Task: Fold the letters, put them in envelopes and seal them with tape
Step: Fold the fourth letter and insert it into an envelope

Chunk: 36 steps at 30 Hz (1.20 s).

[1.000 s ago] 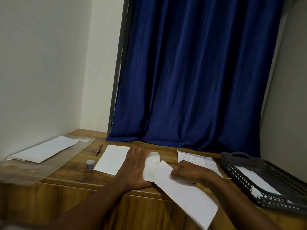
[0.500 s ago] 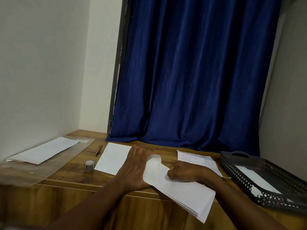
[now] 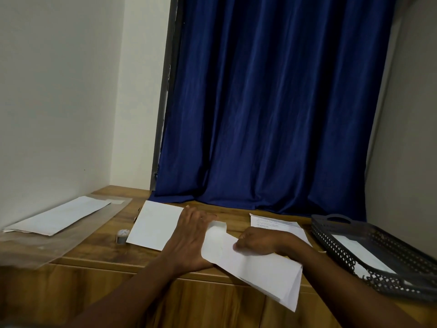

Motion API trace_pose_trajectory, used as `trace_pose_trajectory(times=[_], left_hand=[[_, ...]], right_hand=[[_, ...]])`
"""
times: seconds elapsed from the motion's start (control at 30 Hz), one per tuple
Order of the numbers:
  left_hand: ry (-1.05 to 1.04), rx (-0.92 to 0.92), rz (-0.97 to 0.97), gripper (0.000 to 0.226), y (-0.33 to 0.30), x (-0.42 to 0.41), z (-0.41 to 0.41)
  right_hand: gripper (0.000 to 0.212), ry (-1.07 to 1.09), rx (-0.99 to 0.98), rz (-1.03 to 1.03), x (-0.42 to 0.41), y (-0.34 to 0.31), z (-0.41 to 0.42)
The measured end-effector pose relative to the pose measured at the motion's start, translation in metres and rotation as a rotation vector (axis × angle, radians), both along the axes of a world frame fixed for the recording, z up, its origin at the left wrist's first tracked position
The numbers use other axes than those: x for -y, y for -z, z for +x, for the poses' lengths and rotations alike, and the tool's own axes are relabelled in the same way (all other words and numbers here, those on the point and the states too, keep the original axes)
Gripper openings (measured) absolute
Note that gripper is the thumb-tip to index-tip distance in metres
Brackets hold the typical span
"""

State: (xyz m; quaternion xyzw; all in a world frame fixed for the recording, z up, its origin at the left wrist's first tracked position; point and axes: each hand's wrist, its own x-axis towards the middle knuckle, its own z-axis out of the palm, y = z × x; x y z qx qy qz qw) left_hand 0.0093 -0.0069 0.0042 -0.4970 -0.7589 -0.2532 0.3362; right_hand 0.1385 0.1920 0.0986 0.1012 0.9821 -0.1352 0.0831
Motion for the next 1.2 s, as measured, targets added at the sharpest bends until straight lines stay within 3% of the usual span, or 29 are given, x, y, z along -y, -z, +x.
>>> trace_pose_trajectory(times=[0.2,0.4,0.6,0.83,1.07,1.2], left_hand=[[0.009,0.211,-0.113,0.104,-0.002,0.0,-0.002],[0.033,0.413,-0.348,0.124,-0.007,-0.005,-0.002],[-0.041,0.322,-0.242,0.064,-0.009,-0.005,0.001],[-0.228,0.488,-0.377,0.07,-0.011,-0.019,0.005],[-0.22,0.541,-0.336,0.044,-0.009,-0.022,0.008],[-0.248,0.53,-0.335,0.043,-0.009,-0.025,0.014]], right_hand=[[0.051,0.076,-0.105,-0.203,-0.01,0.018,0.003],[0.039,0.151,-0.086,-0.273,-0.024,0.032,0.007],[0.052,0.173,-0.067,-0.178,-0.022,0.042,0.0],[0.051,0.126,-0.003,-0.148,-0.019,0.043,-0.008],[0.05,0.13,0.023,-0.256,-0.016,0.042,-0.007],[0.042,0.212,0.03,-0.282,-0.017,0.04,-0.008]])
